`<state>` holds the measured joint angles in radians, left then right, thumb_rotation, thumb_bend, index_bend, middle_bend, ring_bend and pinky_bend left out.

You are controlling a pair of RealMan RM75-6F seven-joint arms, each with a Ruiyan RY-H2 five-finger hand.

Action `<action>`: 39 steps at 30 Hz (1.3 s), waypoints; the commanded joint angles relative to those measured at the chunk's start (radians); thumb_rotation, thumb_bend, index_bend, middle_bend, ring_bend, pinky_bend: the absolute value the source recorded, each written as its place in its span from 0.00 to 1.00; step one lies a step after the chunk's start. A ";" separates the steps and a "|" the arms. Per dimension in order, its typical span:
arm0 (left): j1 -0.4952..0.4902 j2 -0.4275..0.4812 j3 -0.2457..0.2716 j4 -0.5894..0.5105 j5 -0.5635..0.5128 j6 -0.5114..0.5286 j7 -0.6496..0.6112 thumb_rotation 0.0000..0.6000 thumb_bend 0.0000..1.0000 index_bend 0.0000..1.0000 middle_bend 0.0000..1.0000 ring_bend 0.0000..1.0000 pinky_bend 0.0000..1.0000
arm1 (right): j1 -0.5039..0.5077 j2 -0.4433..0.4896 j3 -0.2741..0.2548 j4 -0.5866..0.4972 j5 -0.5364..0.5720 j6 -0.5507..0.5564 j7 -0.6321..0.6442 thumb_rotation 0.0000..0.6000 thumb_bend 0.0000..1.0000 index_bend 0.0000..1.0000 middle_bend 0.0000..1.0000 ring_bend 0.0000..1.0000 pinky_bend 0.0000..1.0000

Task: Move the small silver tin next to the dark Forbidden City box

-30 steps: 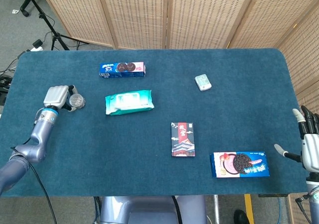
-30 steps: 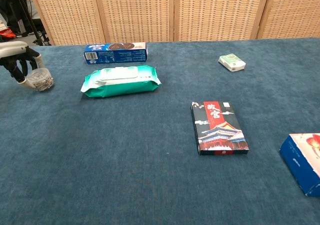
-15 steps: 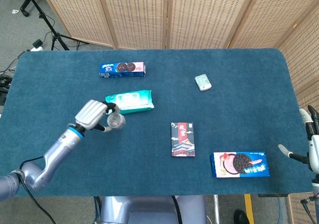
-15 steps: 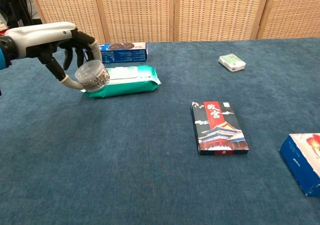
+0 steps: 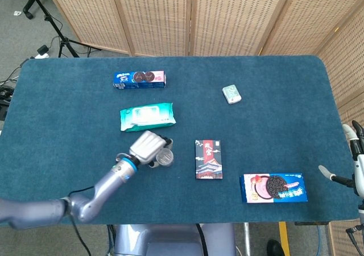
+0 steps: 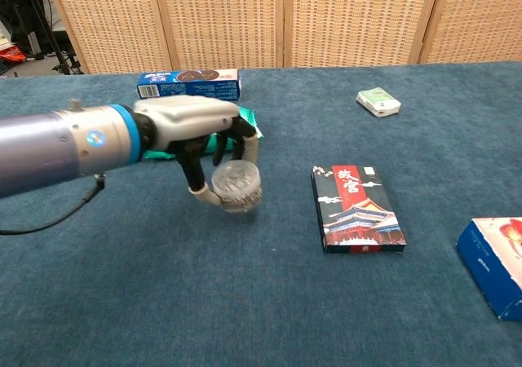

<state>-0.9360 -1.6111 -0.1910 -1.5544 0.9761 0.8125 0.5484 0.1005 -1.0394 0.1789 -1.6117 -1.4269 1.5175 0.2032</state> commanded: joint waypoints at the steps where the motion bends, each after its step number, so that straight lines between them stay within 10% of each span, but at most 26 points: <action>1: -0.062 -0.084 -0.004 0.060 -0.077 -0.021 0.051 1.00 0.18 0.68 0.52 0.49 0.59 | 0.000 -0.001 0.001 0.000 0.002 0.000 -0.003 1.00 0.00 0.02 0.00 0.00 0.00; 15: -0.143 -0.235 -0.020 0.218 -0.132 0.044 0.104 1.00 0.17 0.65 0.50 0.48 0.59 | 0.000 0.001 0.004 0.003 0.008 -0.002 0.007 1.00 0.00 0.02 0.00 0.00 0.00; 22: -0.135 -0.230 -0.020 0.206 -0.076 0.056 0.055 1.00 0.08 0.25 0.12 0.11 0.47 | -0.002 0.004 0.004 0.002 0.007 0.000 0.012 1.00 0.00 0.02 0.00 0.00 0.00; 25: -0.128 -0.197 -0.020 0.166 -0.062 0.054 0.039 1.00 0.02 0.03 0.00 0.00 0.25 | -0.002 0.004 0.004 0.001 0.007 0.000 0.013 1.00 0.00 0.02 0.00 0.00 0.00; 29: -0.127 -0.106 -0.022 0.058 -0.132 0.049 0.087 1.00 0.00 0.00 0.00 0.00 0.02 | -0.002 0.004 0.003 0.000 0.005 0.001 0.013 1.00 0.00 0.02 0.00 0.00 0.00; 39: 0.006 0.203 0.011 -0.296 0.037 0.271 0.084 1.00 0.00 0.00 0.00 0.00 0.00 | -0.004 0.003 0.001 -0.004 -0.004 0.009 0.004 1.00 0.00 0.02 0.00 0.00 0.00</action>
<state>-0.9929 -1.4917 -0.2100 -1.7719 0.9327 1.0070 0.6396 0.0969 -1.0367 0.1797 -1.6150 -1.4299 1.5253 0.2079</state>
